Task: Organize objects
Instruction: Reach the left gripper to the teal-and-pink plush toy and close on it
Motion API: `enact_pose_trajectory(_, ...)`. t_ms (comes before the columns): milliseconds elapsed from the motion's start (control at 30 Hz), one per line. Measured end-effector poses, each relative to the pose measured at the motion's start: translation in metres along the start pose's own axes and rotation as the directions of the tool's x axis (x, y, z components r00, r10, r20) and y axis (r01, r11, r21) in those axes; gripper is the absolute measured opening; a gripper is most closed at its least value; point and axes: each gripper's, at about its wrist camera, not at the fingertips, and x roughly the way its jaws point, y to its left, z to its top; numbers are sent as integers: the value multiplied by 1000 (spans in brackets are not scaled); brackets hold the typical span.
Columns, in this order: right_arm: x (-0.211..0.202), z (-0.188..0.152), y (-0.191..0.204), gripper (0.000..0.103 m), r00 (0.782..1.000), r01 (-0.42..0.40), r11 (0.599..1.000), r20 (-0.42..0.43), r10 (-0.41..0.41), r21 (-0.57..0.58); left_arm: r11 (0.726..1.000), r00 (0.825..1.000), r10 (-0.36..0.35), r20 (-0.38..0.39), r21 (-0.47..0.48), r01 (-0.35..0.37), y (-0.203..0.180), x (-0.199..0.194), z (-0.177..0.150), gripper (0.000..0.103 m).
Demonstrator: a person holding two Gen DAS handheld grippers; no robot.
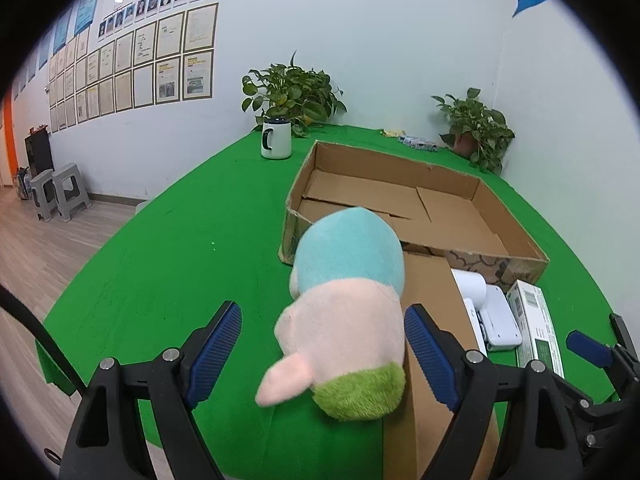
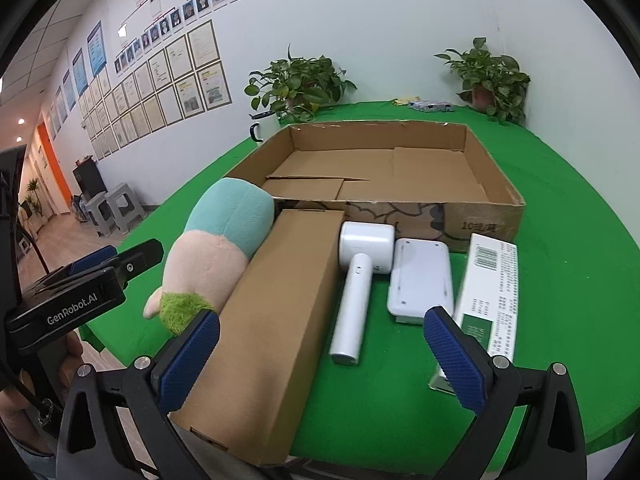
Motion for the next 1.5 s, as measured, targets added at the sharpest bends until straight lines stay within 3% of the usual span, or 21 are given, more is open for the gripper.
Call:
enact_pose_trajectory(167, 19, 9, 10, 103, 1000, -18, 999, -24, 18, -27, 999, 1000, -13, 21, -35, 14, 17, 9, 6, 82)
enact_pose_trajectory(267, 27, 13, 17, 103, 999, -35, 998, -31, 33, -49, 999, 1000, -23, 7, -23, 23, 20, 14, 9, 83)
enact_pose_trajectory(400, 41, 19, 25, 103, 998, -16, 996, -59, 10, -93, 999, 998, -36, 44, -1, 36, 16, 13, 12, 84)
enact_pose_trajectory(567, 46, 22, 26, 103, 998, -9, 996, -61, 3, -94, 996, 996, -77, -55, -53, 74, 25, 43, 11, 84)
enact_pose_trajectory(633, 45, 25, 24, 102, 999, -14, 997, -49, 10, -73, 989, 983, -138, -125, -79, 128, 26, 60, 6, 84)
enact_pose_trajectory(733, 44, 28, 16, 102, 999, -32, 999, -42, 32, -19, 972, 968, -211, -139, -134, 193, 28, 67, 2, 84)
enact_pose_trajectory(833, 44, 32, 7, 102, 998, -45, 999, -49, 46, 30, 967, 951, -249, -182, -101, 234, 22, 71, -1, 83)
enact_pose_trajectory(900, 45, 34, 5, 102, 998, -46, 998, -50, 48, 40, 961, 931, -276, -239, -80, 264, 16, 74, -5, 83)
enact_pose_trajectory(1000, 46, 38, 6, 102, 995, -88, 995, -52, 91, 54, 965, 934, -258, -249, -16, 262, 10, 73, -11, 83)
enact_pose_trajectory(1167, 52, 51, 17, 102, 980, -180, 981, -71, 184, 67, 963, 930, -263, -256, -5, 271, 14, 72, -13, 73)
enact_pose_trajectory(1367, 63, 77, 35, 102, 975, -191, 981, -114, 193, 24, 955, 925, -295, -238, -37, 294, 27, 64, -15, 60)
enact_pose_trajectory(1500, 80, 95, 51, 102, 953, -240, 970, -181, 243, 39, 951, 922, -308, -233, -69, 301, 45, 55, -17, 56)
